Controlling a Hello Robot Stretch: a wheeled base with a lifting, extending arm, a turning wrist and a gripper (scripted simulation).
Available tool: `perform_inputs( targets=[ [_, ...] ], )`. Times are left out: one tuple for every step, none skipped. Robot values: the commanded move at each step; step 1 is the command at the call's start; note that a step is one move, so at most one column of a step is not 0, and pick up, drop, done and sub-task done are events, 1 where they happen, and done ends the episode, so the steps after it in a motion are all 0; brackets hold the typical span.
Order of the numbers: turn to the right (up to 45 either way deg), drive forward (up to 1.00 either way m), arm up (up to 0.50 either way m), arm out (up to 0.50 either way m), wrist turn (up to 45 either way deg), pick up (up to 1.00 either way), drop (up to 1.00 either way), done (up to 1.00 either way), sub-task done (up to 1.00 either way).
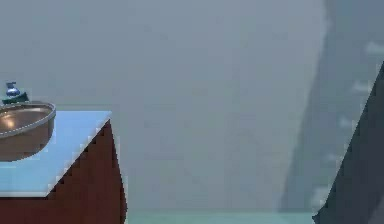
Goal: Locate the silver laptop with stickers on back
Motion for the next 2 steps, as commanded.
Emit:
perform_inputs(
  targets=[
    [45.0,0.00,0.00,0.00,0.0,0.00,0.00,0.00,0.00],
    [45.0,0.00,0.00,0.00,0.0,0.00,0.00,0.00,0.00]
  ],
)
